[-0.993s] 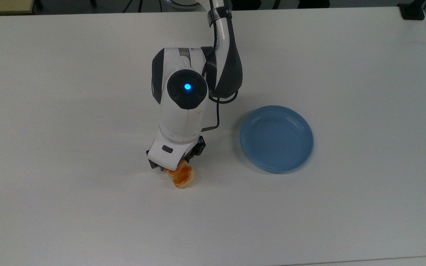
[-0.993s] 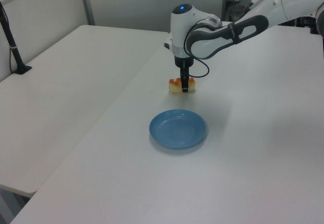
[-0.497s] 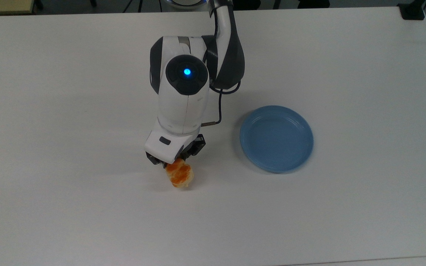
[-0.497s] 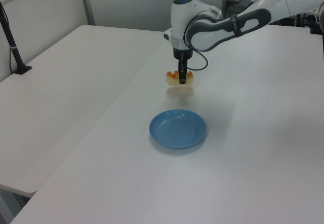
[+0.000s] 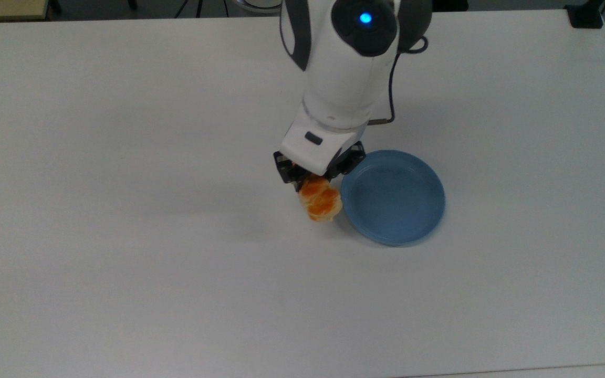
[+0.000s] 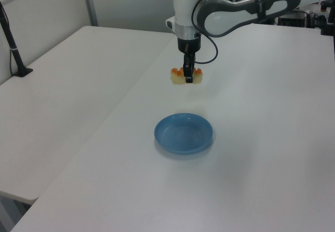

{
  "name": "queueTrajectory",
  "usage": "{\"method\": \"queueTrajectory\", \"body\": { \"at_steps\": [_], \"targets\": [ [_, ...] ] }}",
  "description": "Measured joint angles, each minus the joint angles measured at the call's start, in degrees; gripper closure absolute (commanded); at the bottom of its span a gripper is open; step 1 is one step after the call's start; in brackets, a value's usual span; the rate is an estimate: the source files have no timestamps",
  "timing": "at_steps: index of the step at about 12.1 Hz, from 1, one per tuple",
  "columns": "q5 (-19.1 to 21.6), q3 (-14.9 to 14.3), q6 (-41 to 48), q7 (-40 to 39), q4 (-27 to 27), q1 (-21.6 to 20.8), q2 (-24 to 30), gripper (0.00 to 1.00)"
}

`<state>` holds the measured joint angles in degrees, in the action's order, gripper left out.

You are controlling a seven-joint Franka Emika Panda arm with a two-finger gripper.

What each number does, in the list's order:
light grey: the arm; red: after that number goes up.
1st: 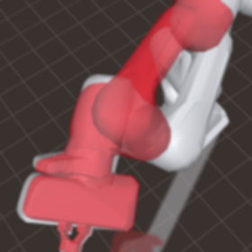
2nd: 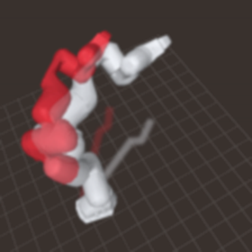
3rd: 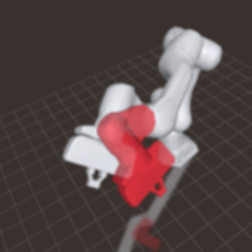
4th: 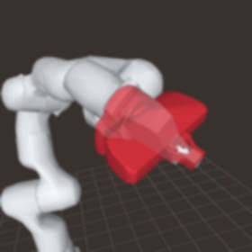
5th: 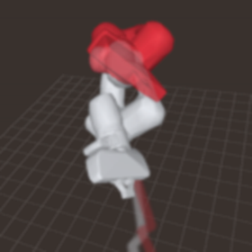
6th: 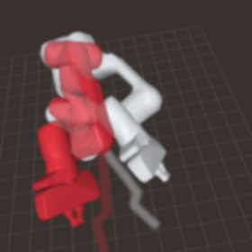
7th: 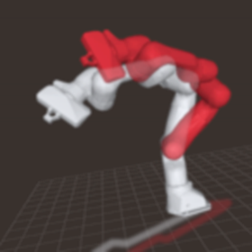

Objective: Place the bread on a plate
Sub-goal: 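Lift the bread roll and carry it over the blue plate, then lower the bread onto the blue plate and open the gripper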

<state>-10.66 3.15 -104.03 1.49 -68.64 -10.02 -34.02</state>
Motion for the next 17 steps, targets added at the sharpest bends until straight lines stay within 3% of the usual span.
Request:
{"method": "queueTrajectory", "body": {
  "at_steps": [4,8,13,17],
  "targets": [
    [1.7,0.2,6.6,10.5,-1.7,-5.0,4.5,0.52],
    [1.8,0.4,6.6,22.7,-5.3,-13.0,4.1,0.52],
    [1.7,-0.1,-0.7,33.3,-5.9,-13.0,-0.1,0.52],
    [1.3,-0.4,-4.8,36.7,-5.9,-12.7,-3.1,0.50]
  ]
}}
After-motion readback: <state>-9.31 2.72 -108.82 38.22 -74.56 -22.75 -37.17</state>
